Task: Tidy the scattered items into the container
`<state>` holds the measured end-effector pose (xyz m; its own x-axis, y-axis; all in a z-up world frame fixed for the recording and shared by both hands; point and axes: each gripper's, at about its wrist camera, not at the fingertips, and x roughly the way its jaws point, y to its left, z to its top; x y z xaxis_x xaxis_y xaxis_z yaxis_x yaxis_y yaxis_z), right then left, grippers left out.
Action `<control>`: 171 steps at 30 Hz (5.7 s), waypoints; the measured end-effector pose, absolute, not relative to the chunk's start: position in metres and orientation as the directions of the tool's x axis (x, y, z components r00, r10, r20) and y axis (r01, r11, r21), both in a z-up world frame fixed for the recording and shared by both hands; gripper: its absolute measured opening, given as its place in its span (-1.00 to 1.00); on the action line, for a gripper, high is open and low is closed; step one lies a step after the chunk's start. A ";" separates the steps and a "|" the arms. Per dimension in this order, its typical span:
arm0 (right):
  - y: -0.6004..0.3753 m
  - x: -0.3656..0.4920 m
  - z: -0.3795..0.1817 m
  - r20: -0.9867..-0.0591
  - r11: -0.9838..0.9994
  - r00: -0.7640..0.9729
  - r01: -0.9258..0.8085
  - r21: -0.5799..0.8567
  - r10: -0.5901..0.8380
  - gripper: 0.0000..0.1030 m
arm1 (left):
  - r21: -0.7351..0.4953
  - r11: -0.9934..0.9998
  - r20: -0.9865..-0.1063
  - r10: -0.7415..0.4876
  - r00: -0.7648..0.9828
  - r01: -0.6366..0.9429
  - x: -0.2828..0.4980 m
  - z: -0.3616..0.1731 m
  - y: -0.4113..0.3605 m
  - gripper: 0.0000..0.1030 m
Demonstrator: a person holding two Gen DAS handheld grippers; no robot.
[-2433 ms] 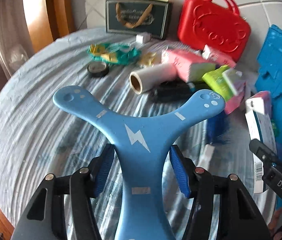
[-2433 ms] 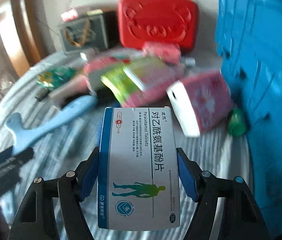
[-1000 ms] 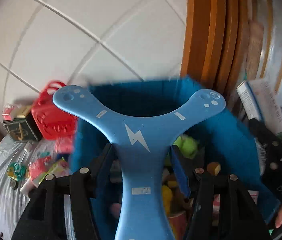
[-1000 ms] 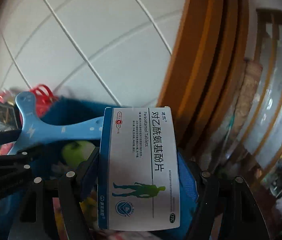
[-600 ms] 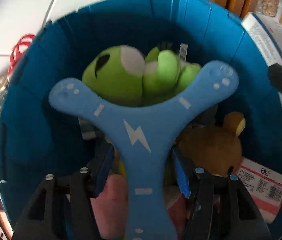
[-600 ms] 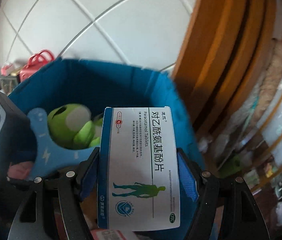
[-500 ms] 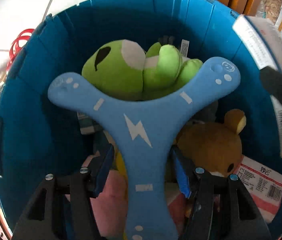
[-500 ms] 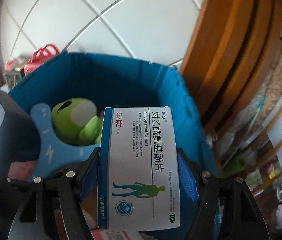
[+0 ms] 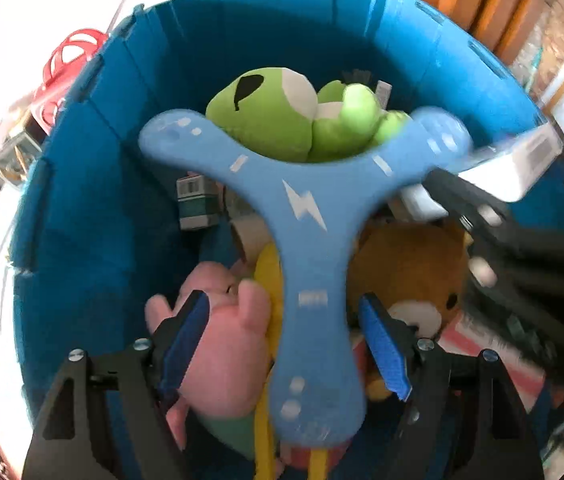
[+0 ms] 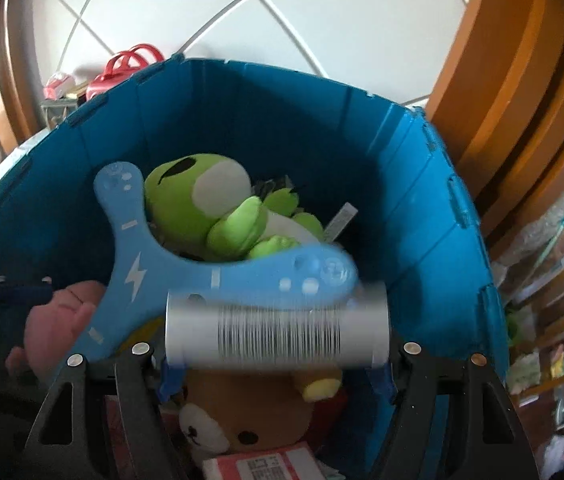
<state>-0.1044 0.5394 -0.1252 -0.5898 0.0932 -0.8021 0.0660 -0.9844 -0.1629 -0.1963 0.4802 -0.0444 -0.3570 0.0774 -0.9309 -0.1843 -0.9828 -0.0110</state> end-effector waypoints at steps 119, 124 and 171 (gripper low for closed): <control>-0.101 -0.351 -0.333 -0.815 -0.955 -0.528 0.280 0.098 -0.239 0.73 | -0.025 -0.960 -0.839 -0.132 -0.528 0.279 -0.281 -0.319 -0.268 0.07; -0.142 -0.365 -0.355 -0.831 -0.938 -0.525 0.346 -0.014 -0.181 0.73 | 0.011 -0.957 -0.838 -0.167 -0.519 0.290 -0.283 -0.320 -0.285 0.07; -0.060 -0.175 -0.219 -0.688 -0.905 -0.629 0.415 0.099 -0.364 -0.93 | -0.015 -0.932 -0.763 -0.224 -0.607 0.363 -0.090 -0.175 -0.140 0.07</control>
<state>-0.1750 -0.0599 -0.2186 -0.6286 -0.3636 -0.6875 0.4145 -0.9046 0.0994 -0.0896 -0.1401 -0.1752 -0.6069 -0.2238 -0.7626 0.3628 -0.9317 -0.0153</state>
